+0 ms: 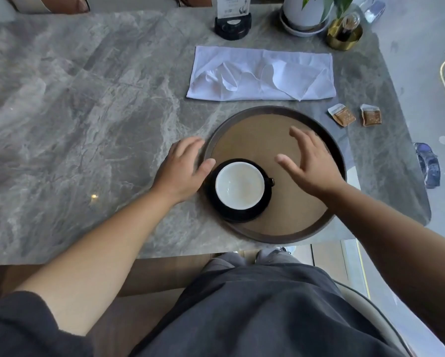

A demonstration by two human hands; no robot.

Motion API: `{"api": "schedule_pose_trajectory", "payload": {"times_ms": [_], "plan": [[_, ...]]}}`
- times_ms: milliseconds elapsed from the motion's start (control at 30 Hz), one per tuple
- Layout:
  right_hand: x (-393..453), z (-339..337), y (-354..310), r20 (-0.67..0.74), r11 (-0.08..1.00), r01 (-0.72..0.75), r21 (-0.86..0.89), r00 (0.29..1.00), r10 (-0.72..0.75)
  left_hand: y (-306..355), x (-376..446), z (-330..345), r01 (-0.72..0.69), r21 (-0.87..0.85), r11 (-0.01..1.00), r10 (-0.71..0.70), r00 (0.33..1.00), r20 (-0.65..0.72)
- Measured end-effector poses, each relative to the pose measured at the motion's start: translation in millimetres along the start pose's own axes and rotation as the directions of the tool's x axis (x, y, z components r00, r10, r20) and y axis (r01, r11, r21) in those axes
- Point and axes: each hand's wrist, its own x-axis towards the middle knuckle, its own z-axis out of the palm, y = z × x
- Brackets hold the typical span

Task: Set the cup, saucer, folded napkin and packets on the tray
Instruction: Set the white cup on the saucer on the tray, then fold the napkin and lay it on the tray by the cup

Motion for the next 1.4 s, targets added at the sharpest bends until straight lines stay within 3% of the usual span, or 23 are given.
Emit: {"api": "schedule_pose_trajectory", "payload": {"times_ms": [367,700,833,967,1133,1400], "plan": [[77.3,-19.3,23.0,-0.134,0.981,-0.125,-0.151,0.985,0.105,15.8,104.9,1.7,-0.114,0.147,0.983,0.110,0.993,0.033],[144.0,-10.1,61.9,0.003,0.974,-0.093,-0.207,0.995,0.095,6.3,191.9,26.2,-0.091,0.319,0.944,0.051,0.990,0.132],[177.9,-6.6,85.3,0.043,0.968,-0.082,-0.238,0.995,0.094,4.8,218.9,36.0,-0.114,0.445,0.888,0.058,0.989,0.138],[199.1,-3.6,101.6,0.174,0.940,-0.014,-0.340,0.982,0.077,4.6,235.2,44.1,-0.173,0.568,0.805,0.074,0.978,0.193],[197.7,-2.3,117.5,0.202,0.939,-0.014,-0.344,0.975,0.089,-7.7,244.6,39.4,-0.114,0.551,0.827,0.048,0.990,0.132],[177.7,-33.0,118.0,-0.059,0.979,-0.114,-0.166,0.993,0.106,-11.0,216.7,-5.4,-0.081,0.375,0.924,0.139,0.982,-0.129]]}}
